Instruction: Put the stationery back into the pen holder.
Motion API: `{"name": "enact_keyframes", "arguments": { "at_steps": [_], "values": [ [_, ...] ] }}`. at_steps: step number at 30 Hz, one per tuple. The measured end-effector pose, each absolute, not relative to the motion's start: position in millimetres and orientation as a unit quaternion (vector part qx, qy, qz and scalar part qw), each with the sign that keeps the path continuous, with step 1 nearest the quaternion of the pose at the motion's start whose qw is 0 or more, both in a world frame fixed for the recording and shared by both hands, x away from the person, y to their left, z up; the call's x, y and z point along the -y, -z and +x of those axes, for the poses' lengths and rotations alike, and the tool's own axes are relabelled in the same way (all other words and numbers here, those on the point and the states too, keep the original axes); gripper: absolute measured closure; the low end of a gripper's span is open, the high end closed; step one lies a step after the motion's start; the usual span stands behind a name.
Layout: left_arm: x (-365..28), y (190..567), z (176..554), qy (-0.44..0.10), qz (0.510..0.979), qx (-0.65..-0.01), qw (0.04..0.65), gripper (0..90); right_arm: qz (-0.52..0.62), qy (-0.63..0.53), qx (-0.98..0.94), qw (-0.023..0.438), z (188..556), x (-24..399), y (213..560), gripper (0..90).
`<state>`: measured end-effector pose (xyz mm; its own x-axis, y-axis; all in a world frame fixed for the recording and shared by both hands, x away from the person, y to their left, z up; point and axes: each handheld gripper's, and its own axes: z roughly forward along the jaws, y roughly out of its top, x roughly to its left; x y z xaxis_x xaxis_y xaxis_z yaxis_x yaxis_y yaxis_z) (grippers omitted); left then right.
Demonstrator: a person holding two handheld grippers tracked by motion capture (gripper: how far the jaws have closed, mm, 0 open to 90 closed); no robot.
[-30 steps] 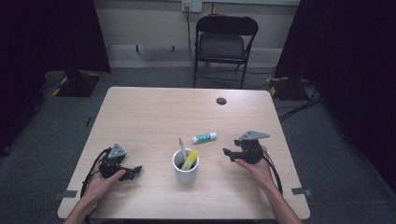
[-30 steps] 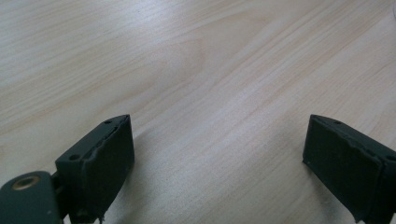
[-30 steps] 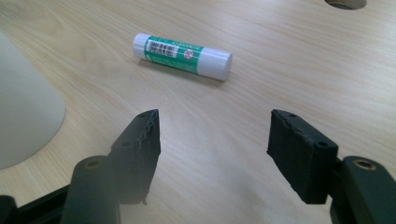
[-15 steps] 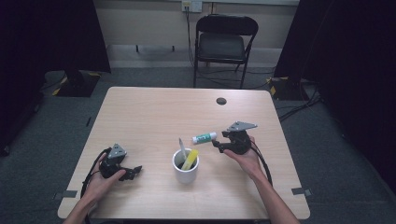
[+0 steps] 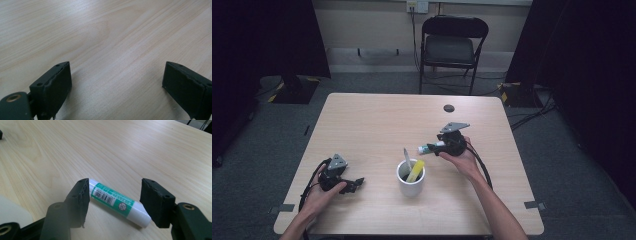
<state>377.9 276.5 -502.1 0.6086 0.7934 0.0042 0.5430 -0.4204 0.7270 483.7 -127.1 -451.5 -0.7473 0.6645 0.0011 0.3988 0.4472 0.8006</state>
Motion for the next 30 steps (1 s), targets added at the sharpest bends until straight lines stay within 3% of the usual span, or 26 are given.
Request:
{"name": "enact_keyframes", "arguments": {
  "at_steps": [16, 30],
  "values": [
    [-276, 502, 378, -0.177, 0.824, -0.406, 0.354, 8.2, 0.327, -0.392, -0.846, 0.153, 500, 123, 478, 39.4],
    [-276, 502, 378, -0.176, 0.824, -0.406, 0.354, 8.2, 0.318, -0.384, -0.858, 0.125, 492, 129, 482, 53.8]
  ]
}}
